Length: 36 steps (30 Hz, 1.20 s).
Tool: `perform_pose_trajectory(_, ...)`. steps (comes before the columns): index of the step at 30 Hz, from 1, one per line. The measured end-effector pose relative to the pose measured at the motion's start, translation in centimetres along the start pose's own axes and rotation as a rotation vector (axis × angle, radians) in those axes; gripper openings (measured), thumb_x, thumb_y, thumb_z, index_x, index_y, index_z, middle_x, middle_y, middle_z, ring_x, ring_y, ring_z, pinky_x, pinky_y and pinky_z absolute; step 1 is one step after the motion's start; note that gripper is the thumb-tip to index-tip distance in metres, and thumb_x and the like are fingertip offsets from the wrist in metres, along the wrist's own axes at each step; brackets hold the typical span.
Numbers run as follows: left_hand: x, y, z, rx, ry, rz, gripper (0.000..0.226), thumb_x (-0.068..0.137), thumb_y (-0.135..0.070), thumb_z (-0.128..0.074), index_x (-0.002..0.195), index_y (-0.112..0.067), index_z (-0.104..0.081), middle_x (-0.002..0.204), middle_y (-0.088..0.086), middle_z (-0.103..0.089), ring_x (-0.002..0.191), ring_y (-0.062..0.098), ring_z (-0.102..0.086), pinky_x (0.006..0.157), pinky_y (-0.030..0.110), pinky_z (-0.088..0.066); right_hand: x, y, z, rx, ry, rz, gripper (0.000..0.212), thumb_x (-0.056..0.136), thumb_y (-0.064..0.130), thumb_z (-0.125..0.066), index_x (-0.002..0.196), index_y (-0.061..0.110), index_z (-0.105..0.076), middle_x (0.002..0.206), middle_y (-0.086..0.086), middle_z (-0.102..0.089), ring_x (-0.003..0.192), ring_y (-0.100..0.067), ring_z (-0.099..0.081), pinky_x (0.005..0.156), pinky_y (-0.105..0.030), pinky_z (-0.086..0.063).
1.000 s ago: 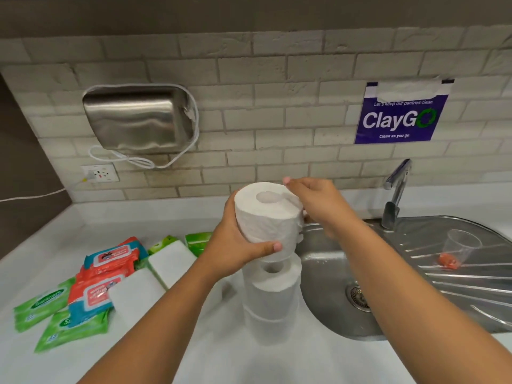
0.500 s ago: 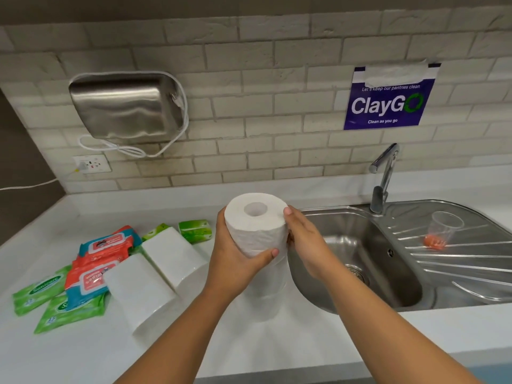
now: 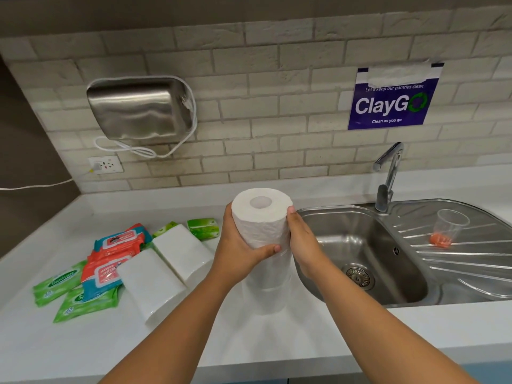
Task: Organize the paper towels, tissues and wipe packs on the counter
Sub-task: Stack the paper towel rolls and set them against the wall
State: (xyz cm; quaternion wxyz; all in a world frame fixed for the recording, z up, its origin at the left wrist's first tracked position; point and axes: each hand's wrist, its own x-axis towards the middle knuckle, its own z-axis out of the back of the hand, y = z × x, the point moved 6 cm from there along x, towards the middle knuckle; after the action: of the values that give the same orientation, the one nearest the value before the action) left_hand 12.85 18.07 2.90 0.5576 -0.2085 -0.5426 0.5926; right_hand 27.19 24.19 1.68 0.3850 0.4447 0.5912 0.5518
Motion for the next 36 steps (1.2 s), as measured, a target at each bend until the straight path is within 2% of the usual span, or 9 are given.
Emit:
perform_pose_trajectory(4,0.0,0.2,-0.2,-0.001,0.014,0.003,0.125,0.047,-0.058,-0.096,0.149,-0.04,-0.024,0.149,-0.015,-0.044,0.14,0.014,-0.044,0.114,0.044,-0.045,0.1,-0.1,0.1,0.025,-0.012,0.002,0.044,0.104,0.054,-0.035,0.135,0.033,-0.058,0.134,0.011,-0.064,0.128,-0.008,-0.056,0.117,-0.041,-0.038)
perform_pose_trajectory(8,-1.1,0.8,-0.5,-0.082,0.075,0.041,0.106,0.068,-0.066,-0.082,0.151,-0.042,-0.021,0.15,-0.019,-0.042,0.138,0.004,-0.045,0.109,0.028,-0.046,-1.1,-0.2,0.5,0.011,-0.029,0.048,0.037,0.103,0.054,-0.037,0.127,0.038,-0.061,0.131,0.012,-0.065,0.125,-0.005,-0.058,0.112,-0.036,-0.042)
perform_pose_trajectory(11,-2.4,2.3,-0.8,-0.236,0.052,0.231,0.084,0.082,-0.08,-0.051,0.15,-0.045,-0.018,0.154,-0.016,-0.038,0.139,0.007,-0.042,0.113,0.034,-0.04,-2.0,-2.6,1.0,-0.002,-0.084,0.019,0.068,0.089,0.076,-0.043,0.143,0.035,-0.048,0.144,0.014,-0.055,0.136,-0.007,-0.048,0.117,-0.041,-0.036)
perform_pose_trajectory(14,-3.5,4.6,-1.4,-0.369,0.028,0.438,0.107,0.066,-0.099,-0.041,0.155,-0.044,-0.026,0.158,-0.016,-0.039,0.145,0.011,-0.038,0.123,0.048,-0.029,-2.8,-5.4,1.7,0.037,-0.141,-0.101,0.049,0.098,0.064,-0.037,0.139,0.038,-0.047,0.14,0.024,-0.051,0.138,-0.007,-0.042,0.116,-0.034,-0.031)
perform_pose_trajectory(17,-4.4,5.4,-2.4,-0.449,0.026,0.545,0.087,0.077,-0.092,-0.034,0.149,-0.043,-0.041,0.153,-0.018,-0.045,0.139,0.005,-0.04,0.123,0.039,-0.026,-3.7,-7.7,1.4,0.133,-0.128,-0.289,0.054,0.1,0.063,-0.035,0.148,0.04,-0.039,0.144,0.023,-0.043,0.142,-0.009,-0.034,0.119,-0.041,-0.026)
perform_pose_trajectory(20,-5.3,6.3,-3.3,-0.466,0.02,0.655,0.068,0.086,-0.086,-0.028,0.139,-0.049,-0.047,0.145,-0.018,-0.047,0.135,0.008,-0.039,0.121,0.04,-0.027,-4.1,-9.1,0.1,0.232,-0.071,-0.443,0.068,0.088,0.081,-0.034,0.146,0.047,-0.039,0.148,0.019,-0.039,0.148,-0.015,-0.027,0.12,-0.051,-0.017)
perform_pose_trajectory(22,-5.7,7.0,-3.7,-0.518,0.022,0.713,0.066,0.081,-0.09,-0.033,0.132,-0.052,-0.05,0.148,-0.019,-0.047,0.139,0.012,-0.04,0.123,0.051,-0.026,-3.9,-9.8,-0.5,0.274,-0.029,-0.482,0.075,0.078,0.091,-0.034,0.14,0.051,-0.047,0.15,0.017,-0.042,0.144,-0.018,-0.036,0.119,-0.054,-0.019)
perform_pose_trajectory(26,-5.7,7.9,-4.3,-0.589,0.028,0.78,0.047,0.089,-0.082,-0.033,0.122,-0.054,-0.052,0.143,-0.015,-0.051,0.142,0.021,-0.043,0.12,0.061,-0.028,-2.9,-10.1,-1.3,0.322,0.011,-0.435,0.055,0.084,0.085,-0.036,0.124,0.054,-0.058,0.133,0.019,-0.059,0.125,-0.012,-0.053,0.117,-0.05,-0.027)
perform_pose_trajectory(36,-3.4,9.4,-3.4,-0.627,-0.002,0.745,0.085,0.075,-0.091,-0.039,0.149,-0.048,-0.042,0.151,-0.013,-0.051,0.14,0.02,-0.049,0.117,0.055,-0.037,0.5,-11.7,-3.6,0.303,0.045,-0.433,0.089,0.061,0.095,-0.047,0.139,0.054,-0.045,0.143,0.018,-0.054,0.134,-0.018,-0.05,0.117,-0.057,-0.029)
